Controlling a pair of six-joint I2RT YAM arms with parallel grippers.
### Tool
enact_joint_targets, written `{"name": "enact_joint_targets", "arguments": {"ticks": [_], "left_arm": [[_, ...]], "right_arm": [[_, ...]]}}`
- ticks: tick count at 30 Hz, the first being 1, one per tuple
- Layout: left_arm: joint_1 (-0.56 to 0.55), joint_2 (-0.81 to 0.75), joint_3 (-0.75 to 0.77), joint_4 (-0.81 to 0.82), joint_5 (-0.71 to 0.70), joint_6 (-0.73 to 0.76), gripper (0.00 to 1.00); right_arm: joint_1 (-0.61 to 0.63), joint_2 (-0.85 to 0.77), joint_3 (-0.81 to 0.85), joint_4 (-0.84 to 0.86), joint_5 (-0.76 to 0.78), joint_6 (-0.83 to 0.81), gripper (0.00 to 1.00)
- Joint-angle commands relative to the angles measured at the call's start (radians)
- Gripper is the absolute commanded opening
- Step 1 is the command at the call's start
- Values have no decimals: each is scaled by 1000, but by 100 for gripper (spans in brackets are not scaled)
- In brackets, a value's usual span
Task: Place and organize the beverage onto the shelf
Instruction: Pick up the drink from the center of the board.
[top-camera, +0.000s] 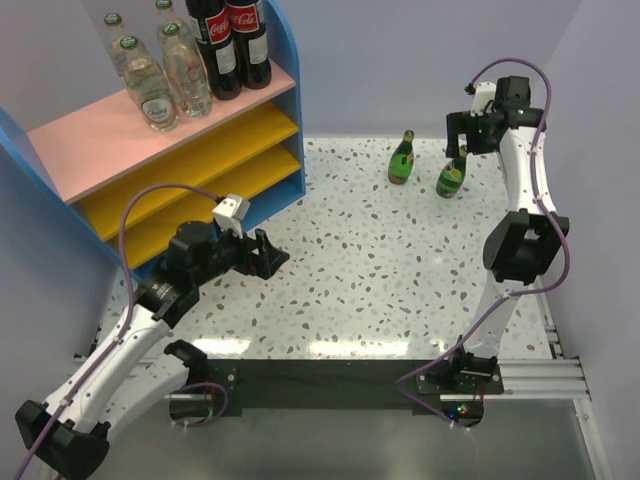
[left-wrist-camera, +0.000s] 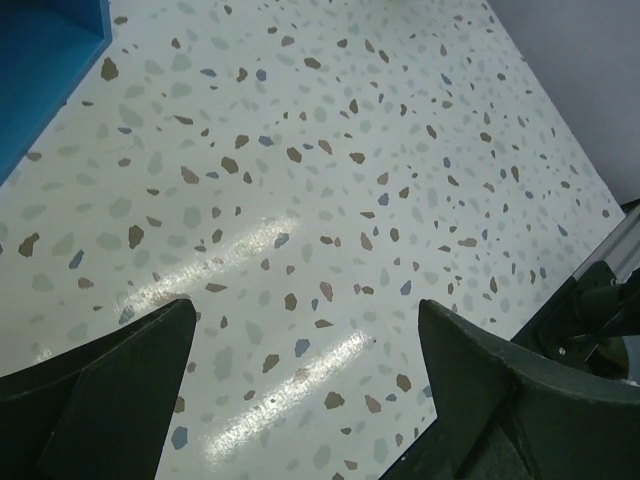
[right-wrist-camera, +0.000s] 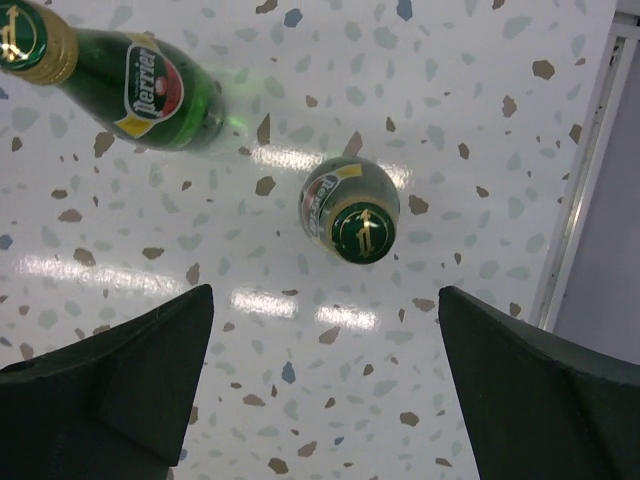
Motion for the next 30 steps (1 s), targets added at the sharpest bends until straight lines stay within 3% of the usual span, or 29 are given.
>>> {"name": "enact_joint_targets", "arguments": {"ticks": [1, 9, 14, 20, 21, 24, 30], "left_arm": [[-61, 21, -32, 110, -140, -38, 98], [-122, 51, -53, 127, -223, -70, 98], [-132, 33, -55, 103, -256, -82, 99], [-139, 19, -50, 77, -289, -93, 99], [-139, 18, -50, 75, -290, -95, 100], [-147, 16, -49, 80, -292, -96, 100], [-205, 47, -47, 161, -283, -49, 100]], "right_arm": [[-1, 38, 92, 63, 89, 30, 97], [-1, 134, 160, 78, 87, 55, 92], [-1, 157, 167, 83, 77, 47, 80], [1, 179, 173, 75, 32, 11, 46], [2, 179, 170, 71, 29, 3, 35], [1, 153, 144, 60, -3, -19, 18], [2, -28, -30, 42, -127, -101, 0]]}}
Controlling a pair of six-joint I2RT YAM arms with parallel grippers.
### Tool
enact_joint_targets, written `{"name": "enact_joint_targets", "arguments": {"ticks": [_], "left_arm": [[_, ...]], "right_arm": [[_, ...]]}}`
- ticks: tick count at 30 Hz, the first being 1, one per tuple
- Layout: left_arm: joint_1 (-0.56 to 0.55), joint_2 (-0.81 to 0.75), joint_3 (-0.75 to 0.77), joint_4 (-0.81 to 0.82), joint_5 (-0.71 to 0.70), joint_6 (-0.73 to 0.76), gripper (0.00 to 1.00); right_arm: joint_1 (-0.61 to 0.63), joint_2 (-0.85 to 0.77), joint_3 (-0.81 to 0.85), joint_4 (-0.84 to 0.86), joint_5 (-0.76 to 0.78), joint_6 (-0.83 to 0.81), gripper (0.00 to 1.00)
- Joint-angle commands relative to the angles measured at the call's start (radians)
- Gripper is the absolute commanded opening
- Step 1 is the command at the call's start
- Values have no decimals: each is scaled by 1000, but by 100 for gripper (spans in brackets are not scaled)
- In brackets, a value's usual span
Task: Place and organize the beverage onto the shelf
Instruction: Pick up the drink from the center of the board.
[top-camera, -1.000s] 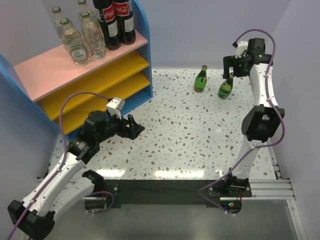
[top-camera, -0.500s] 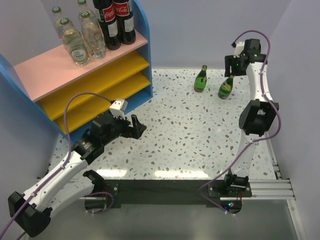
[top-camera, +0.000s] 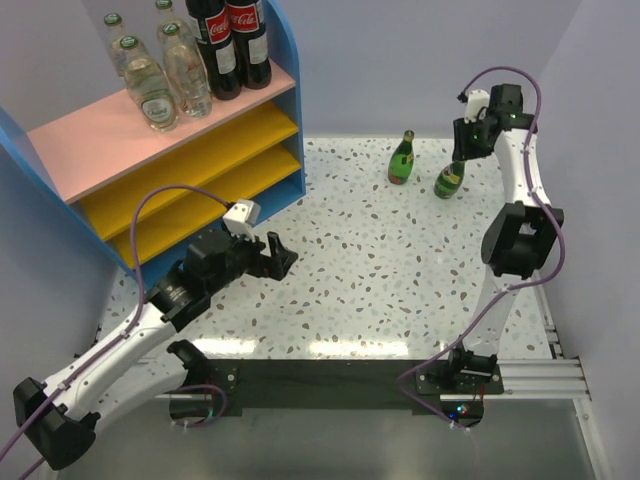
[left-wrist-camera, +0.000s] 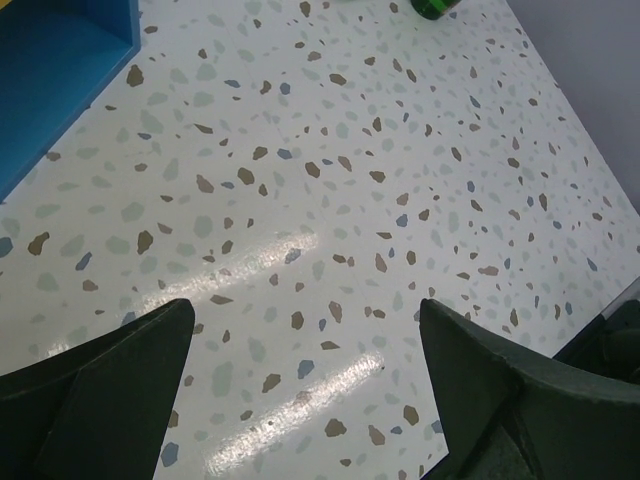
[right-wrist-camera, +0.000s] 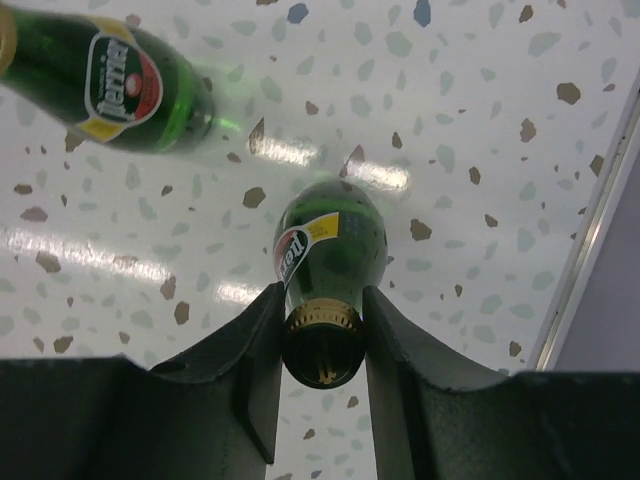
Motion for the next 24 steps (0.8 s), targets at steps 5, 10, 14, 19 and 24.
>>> {"name": "enact_joint_targets", "arguments": {"ticks": [5, 10, 14, 19, 24], "left_arm": [[-187, 93, -6, 294, -28, 188, 100], [-310, 189, -94, 679, 61, 419, 100], [-333, 330, -71, 819, 67, 463, 100], [-353, 487, -30, 940, 33, 463, 100], [-382, 550, -28, 989, 65, 434, 100]], "right_arm": [[7, -401, -287, 5, -265, -93, 0], [54, -564, -418, -41, -379, -77, 0], [181, -699, -575, -63, -409, -41, 0], [405, -830, -720, -35, -434, 21, 0], [534, -848, -728, -23, -454, 45, 0]]}}
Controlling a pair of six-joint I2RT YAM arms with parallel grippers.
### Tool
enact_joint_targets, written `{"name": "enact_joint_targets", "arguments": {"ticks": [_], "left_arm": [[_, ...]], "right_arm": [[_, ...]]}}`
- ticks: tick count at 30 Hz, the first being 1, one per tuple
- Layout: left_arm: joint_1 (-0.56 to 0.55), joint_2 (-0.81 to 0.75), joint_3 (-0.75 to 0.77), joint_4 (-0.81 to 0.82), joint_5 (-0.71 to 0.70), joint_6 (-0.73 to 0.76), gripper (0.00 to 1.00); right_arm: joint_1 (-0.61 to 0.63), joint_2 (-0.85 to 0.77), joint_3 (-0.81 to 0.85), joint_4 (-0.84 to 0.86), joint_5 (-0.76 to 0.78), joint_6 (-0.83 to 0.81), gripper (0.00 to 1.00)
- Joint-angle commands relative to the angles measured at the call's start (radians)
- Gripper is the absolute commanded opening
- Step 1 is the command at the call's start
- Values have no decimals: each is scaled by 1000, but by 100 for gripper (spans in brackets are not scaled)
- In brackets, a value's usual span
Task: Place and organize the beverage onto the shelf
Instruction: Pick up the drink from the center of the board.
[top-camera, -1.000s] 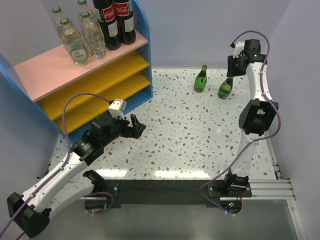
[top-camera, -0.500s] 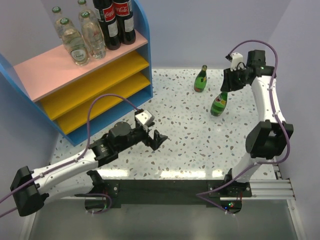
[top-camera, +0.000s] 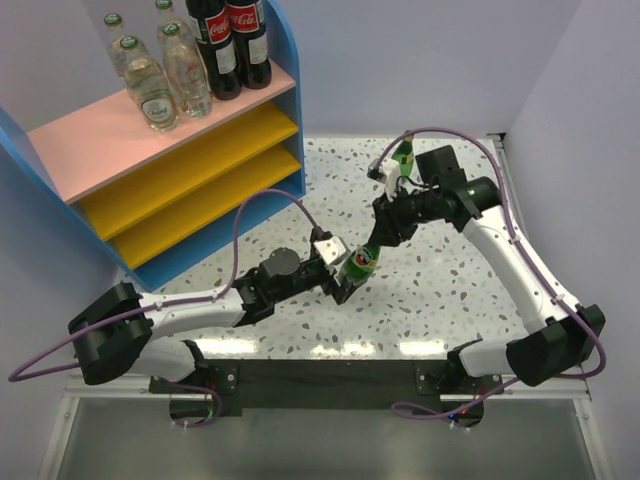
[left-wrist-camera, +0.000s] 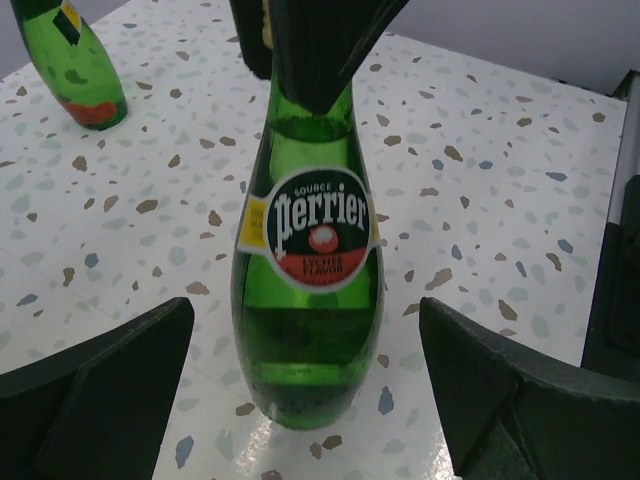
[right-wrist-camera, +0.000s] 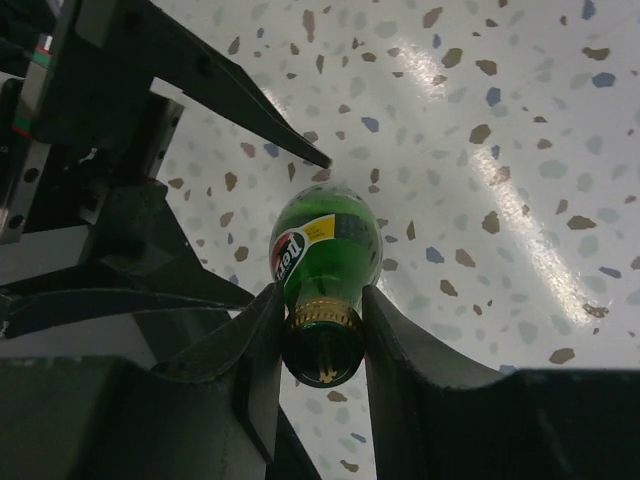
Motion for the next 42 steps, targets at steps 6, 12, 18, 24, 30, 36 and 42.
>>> {"name": "enact_joint_targets", "arguments": {"ticks": [6, 12, 18, 24, 30, 36, 42], "left_arm": [[-52, 32, 16, 147, -75, -35, 100], [-69, 84, 33, 123, -107, -35, 100], [-78, 167, 88, 95, -152, -59, 100], [-89, 178, 114, 71, -227, -72, 99], [-98, 141, 106, 62, -268, -75, 87], [-98, 114, 108, 34, -230, -93, 0], [-98, 8, 28, 22, -265, -150, 0]], "right_arm": [[109, -57, 33, 97, -61, 63, 0], [123, -63, 19, 106, -81, 92, 0], [124, -74, 19, 106, -87, 105, 0], [124, -87, 1, 109, -87, 108, 0], [124, -93, -16, 113, -80, 108, 0], [124, -101, -19, 117, -69, 108, 2], [124, -118, -3, 109, -133, 89, 81]]}}
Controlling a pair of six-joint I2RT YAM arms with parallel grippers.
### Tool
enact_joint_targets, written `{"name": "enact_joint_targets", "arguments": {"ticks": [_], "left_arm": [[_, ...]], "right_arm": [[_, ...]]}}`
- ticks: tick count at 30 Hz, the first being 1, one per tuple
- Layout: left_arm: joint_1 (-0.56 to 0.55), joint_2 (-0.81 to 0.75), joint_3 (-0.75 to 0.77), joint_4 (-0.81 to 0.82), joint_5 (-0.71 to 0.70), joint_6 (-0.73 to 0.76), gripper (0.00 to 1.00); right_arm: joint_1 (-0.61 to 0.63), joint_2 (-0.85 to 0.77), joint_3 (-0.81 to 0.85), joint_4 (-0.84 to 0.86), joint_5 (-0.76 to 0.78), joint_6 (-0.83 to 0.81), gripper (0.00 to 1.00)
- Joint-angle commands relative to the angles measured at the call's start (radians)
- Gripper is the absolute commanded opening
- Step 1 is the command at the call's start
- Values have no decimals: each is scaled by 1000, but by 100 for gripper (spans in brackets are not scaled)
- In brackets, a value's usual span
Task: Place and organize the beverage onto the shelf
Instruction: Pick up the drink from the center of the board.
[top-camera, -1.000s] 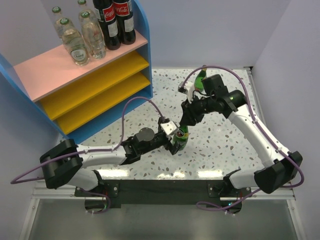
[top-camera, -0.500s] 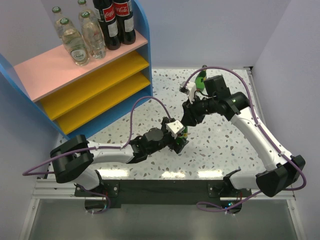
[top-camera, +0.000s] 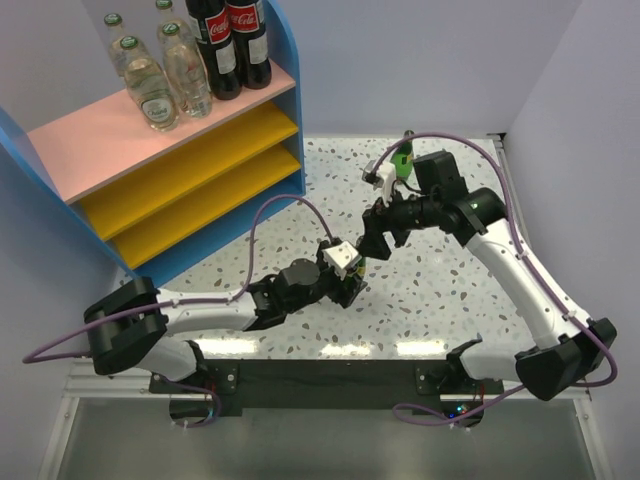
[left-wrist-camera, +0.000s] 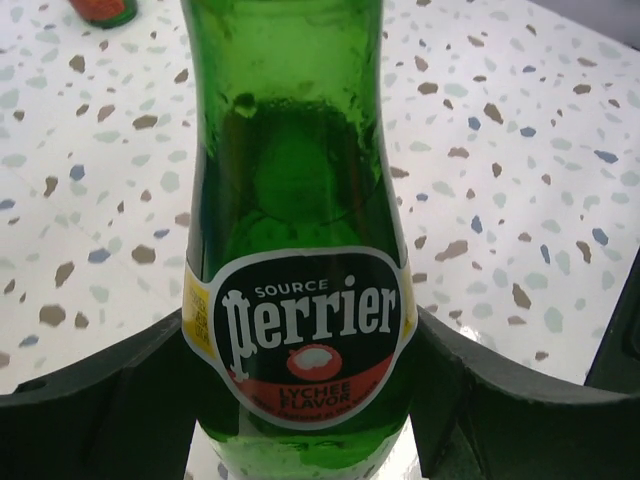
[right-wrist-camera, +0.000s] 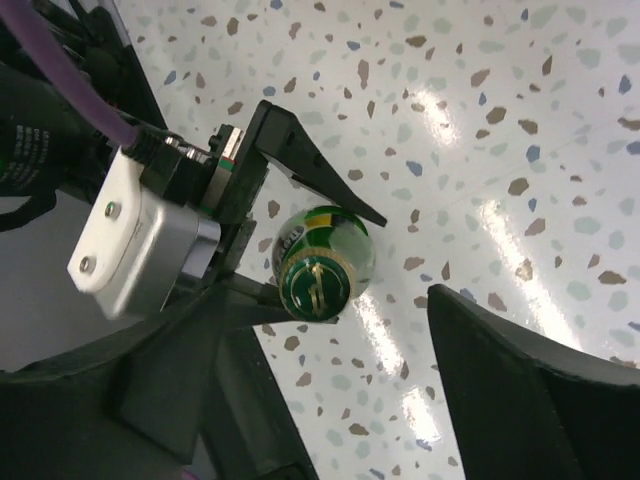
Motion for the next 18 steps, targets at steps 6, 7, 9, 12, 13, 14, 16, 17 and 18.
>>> {"name": "enact_joint_targets", "arguments": {"ticks": [6, 7, 9, 12, 13, 14, 16, 17, 18], "left_arm": [[2, -297, -93, -32, -184, -68, 0], [1, -363, -91, -91, -207, -61, 0], [2, -435, -72, -168, -278, -50, 0], [2, -556, 58, -398, -402, -33, 0], [2, -592, 101, -509, -424, -16, 0], [2, -607, 143, -571, -460, -10, 0], [2, -633, 267, -683, -490, 13, 0], [2, -635, 310, -720, -512, 23, 0], [2, -632, 391, -751, -523, 39, 0]], "right_arm": [[-33, -61, 119, -11, -97, -51, 99], [-65, -61, 126, -11, -90, -51, 99], [-105, -62, 129, -6, -85, -45, 99], [-180, -61, 110, 15, -62, -22, 99], [-202, -62, 104, 26, -53, -14, 99], [-208, -64, 98, 32, -32, -12, 99], [-223, -61, 84, 40, -18, -8, 99], [-228, -58, 78, 43, -13, -6, 99], [-231, -56, 74, 46, -1, -5, 99]]}}
